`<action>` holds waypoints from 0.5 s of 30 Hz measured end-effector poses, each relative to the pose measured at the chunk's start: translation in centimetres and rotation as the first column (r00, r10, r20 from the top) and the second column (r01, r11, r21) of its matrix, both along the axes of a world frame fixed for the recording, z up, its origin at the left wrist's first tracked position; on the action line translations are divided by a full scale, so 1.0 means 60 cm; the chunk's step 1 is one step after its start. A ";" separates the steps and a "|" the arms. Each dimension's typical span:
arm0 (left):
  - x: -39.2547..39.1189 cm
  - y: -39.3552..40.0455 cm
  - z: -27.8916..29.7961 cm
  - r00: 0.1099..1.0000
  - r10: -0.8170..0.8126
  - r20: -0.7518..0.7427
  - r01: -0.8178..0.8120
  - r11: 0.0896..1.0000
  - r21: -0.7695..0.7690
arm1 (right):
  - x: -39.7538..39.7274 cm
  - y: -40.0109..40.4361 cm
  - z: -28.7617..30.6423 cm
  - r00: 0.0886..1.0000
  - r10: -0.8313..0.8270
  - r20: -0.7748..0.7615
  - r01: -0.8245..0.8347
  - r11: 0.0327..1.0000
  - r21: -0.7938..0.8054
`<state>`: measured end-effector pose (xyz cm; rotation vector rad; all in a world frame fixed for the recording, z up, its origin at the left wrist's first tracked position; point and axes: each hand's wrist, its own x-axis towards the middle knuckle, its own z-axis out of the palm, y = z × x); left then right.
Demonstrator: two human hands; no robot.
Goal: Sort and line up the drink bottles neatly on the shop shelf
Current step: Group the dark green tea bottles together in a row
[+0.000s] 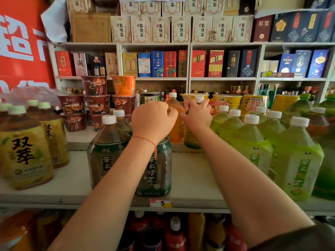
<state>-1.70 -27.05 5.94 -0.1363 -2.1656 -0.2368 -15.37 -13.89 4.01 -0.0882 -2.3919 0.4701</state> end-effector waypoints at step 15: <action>0.014 -0.003 -0.001 0.999 -0.033 0.013 0.033 0.999 0.001 | 0.171 -0.007 0.005 0.966 0.255 -0.054 -0.240 0.952 0.188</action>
